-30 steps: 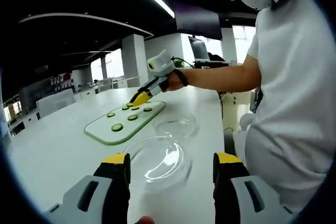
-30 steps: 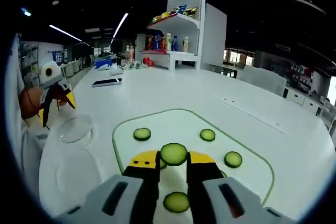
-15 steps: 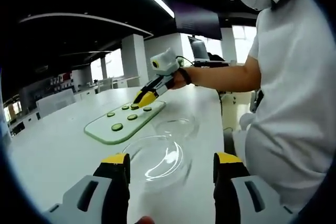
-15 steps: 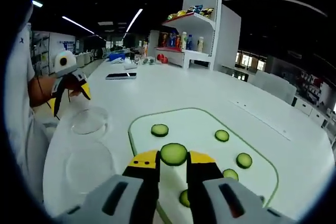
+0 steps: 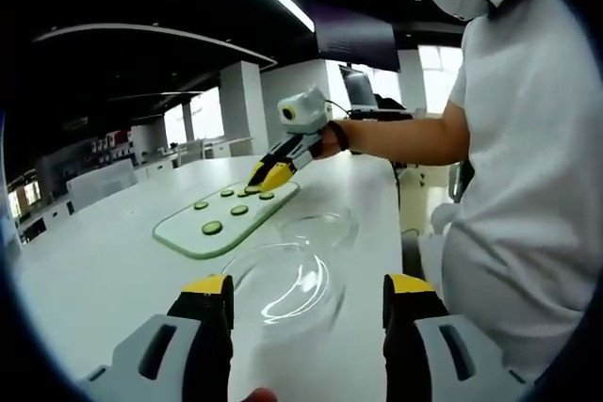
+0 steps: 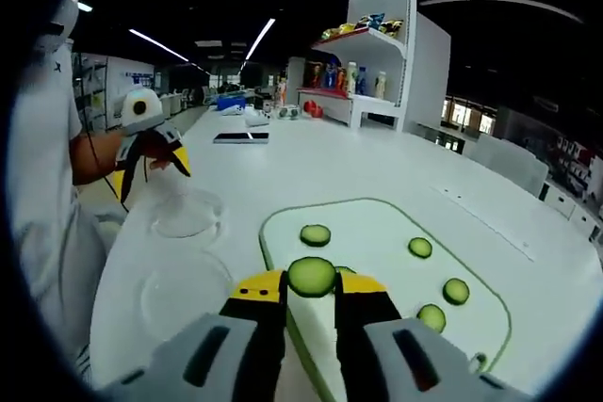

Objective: Open the petri dish lid, add cucumber slices into the petri dish, and close the lid

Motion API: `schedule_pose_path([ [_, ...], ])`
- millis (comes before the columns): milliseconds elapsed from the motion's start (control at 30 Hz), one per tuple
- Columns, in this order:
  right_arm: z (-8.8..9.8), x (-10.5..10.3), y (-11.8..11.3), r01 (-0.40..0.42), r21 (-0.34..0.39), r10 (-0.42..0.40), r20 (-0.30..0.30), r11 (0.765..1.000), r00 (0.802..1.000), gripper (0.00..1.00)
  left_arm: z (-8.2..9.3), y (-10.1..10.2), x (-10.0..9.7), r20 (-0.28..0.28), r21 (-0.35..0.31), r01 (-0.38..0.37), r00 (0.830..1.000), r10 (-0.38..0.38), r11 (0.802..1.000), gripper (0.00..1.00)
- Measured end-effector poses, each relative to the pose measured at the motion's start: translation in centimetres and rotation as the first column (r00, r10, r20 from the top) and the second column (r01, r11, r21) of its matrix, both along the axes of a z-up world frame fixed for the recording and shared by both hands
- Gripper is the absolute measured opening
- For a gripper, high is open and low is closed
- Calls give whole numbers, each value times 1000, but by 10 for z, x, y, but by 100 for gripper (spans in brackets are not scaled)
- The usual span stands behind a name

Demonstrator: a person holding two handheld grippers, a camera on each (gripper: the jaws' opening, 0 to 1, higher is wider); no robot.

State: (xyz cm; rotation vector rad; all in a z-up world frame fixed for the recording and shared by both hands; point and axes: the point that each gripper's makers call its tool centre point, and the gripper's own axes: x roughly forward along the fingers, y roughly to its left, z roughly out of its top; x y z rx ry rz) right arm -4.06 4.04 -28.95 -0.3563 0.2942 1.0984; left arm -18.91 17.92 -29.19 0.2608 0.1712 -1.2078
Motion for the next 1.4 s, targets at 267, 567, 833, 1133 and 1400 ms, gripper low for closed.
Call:
schedule_pose_path([
  [267, 3, -7, 1, -38, -1, 38, 5, 999, 999, 20, -1, -1, -1, -8, -3, 3, 1000, -3, 1000, 64],
  [567, 4, -12, 4, -59, -9, 59, 16, 998, 998, 20, -1, -1, 1, -5, -2, 5, 1000, -5, 1000, 64],
  [833, 3, -20, 7, -90, -11, 90, 5, 996, 996, 20, -2, 0, 2, -9, -2, 2, 1000, -2, 1000, 64],
  [1133, 2, -31, 11, -141, -21, 141, -4, 990, 990, 20, -2, 0, 2, -6, -2, 6, 1000, -6, 1000, 64],
  [1400, 2, -40, 14, -181, -22, 181, -15, 983, 983, 20, -2, 1, 1, -7, 0, 5, 1000, -5, 1000, 64],
])
